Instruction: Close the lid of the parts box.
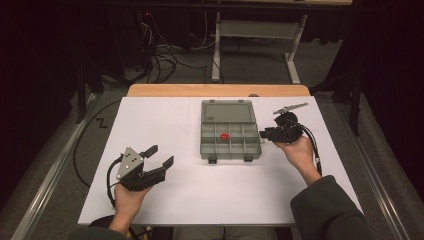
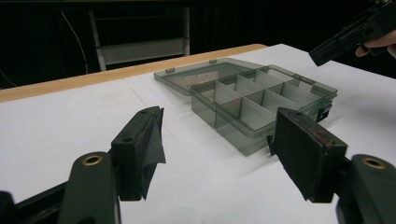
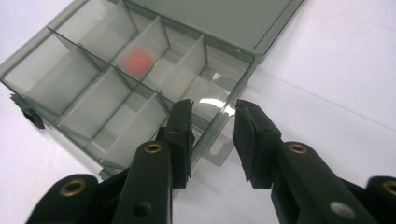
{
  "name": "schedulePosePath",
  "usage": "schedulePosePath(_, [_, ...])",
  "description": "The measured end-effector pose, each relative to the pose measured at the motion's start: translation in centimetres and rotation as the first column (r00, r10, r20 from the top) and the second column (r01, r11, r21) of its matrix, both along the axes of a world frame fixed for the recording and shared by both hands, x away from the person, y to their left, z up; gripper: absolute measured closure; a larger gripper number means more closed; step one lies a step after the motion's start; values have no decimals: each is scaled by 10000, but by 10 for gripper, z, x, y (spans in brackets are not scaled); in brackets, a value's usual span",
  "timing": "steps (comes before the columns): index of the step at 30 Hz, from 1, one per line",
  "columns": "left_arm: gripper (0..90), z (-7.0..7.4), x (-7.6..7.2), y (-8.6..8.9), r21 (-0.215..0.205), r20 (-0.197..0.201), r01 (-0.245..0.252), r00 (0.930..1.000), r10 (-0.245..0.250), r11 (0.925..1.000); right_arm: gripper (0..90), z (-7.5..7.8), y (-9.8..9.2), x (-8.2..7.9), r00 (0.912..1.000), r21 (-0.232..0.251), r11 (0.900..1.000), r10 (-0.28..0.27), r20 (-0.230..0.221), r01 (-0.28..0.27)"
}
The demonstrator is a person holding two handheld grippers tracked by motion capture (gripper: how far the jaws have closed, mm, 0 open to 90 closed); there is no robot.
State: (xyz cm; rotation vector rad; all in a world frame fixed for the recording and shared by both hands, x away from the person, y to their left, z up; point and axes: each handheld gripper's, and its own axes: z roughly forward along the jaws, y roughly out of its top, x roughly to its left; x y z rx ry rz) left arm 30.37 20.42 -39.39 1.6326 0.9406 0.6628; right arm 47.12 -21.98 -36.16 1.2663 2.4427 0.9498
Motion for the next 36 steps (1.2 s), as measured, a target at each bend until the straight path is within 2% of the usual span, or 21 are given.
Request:
schedulePosePath(9, [333,0,0,-1,70,-32,-31,10000,31,10000,735,-10,7,8,9987,-252,9997,40,-510,-52])
schedulePosePath(24, [339,-1,1,-3,151,15,107,9999,-108,9998,758,-21,14,17,9946,-475,9989,-4,-1039,-46])
schedulePosePath(27, [339,-1,2,-4,193,-77,114,9999,-113,9997,761,-22,12,18,9928,-386,9992,-105,-1190,59])
schedulePosePath(32, [339,-3,6,-4,221,-207,75,9998,-70,9997,760,-22,12,19,9934,-438,9990,-59,-1144,9])
schedulePosePath(36, [341,-6,12,-5,355,-477,53,9989,-36,9994,758,-23,12,19,9935,-459,9989,26,-1141,-79])
